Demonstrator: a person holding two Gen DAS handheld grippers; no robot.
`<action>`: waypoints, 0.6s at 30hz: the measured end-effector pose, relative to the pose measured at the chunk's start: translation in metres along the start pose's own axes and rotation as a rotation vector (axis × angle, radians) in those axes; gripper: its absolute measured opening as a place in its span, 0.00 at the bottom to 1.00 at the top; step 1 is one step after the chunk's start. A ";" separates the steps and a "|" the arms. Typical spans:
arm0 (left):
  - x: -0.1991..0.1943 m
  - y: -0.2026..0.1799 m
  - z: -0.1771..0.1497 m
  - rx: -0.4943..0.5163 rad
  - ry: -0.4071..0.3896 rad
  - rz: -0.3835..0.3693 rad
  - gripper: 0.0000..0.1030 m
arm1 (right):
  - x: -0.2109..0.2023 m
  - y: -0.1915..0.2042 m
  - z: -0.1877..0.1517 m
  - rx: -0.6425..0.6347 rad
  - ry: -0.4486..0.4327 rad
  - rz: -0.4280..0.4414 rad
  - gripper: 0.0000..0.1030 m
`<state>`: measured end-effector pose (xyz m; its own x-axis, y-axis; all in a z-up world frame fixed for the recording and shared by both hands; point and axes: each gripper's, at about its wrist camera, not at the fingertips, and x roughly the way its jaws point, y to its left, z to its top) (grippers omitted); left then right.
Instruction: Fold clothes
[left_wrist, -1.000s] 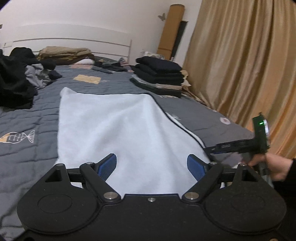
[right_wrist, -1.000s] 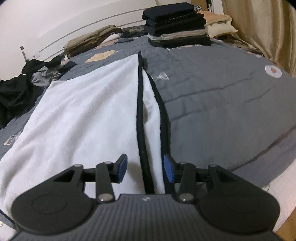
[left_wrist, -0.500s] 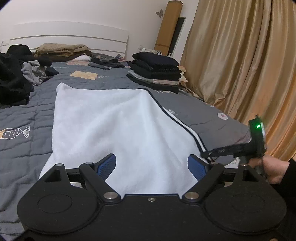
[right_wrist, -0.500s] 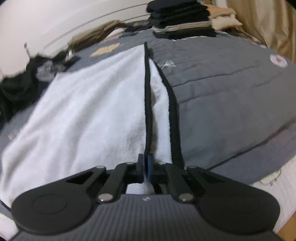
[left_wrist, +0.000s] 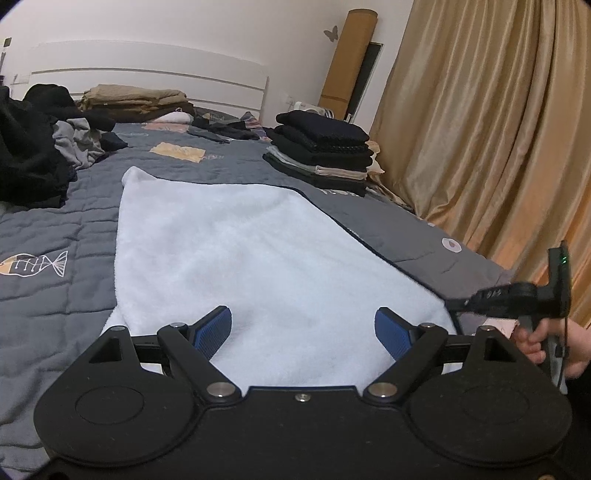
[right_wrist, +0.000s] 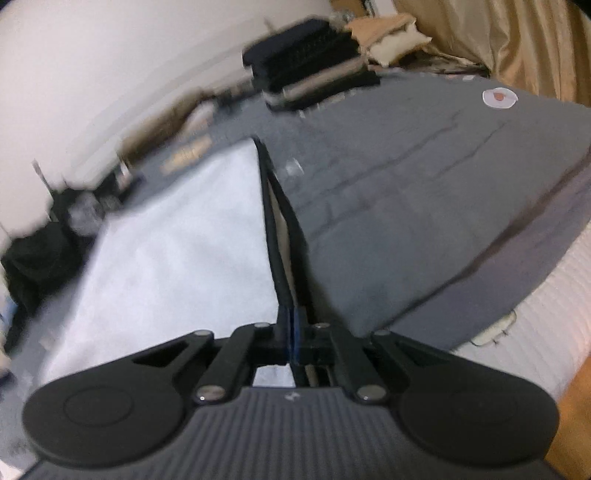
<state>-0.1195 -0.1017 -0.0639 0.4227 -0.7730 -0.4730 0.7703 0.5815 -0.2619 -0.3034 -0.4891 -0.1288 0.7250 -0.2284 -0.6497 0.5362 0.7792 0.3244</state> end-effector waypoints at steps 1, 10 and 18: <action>0.001 -0.001 0.000 0.003 0.004 0.002 0.82 | 0.005 0.002 -0.002 -0.029 0.015 -0.026 0.02; -0.001 0.006 0.000 0.004 0.019 0.028 0.82 | 0.010 0.007 -0.011 -0.091 0.064 -0.092 0.26; -0.006 0.012 0.004 -0.026 0.011 0.039 0.82 | 0.005 -0.004 -0.019 -0.051 0.123 -0.090 0.49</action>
<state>-0.1111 -0.0906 -0.0611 0.4470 -0.7467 -0.4925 0.7407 0.6177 -0.2643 -0.3102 -0.4825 -0.1462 0.6149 -0.2274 -0.7551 0.5715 0.7883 0.2280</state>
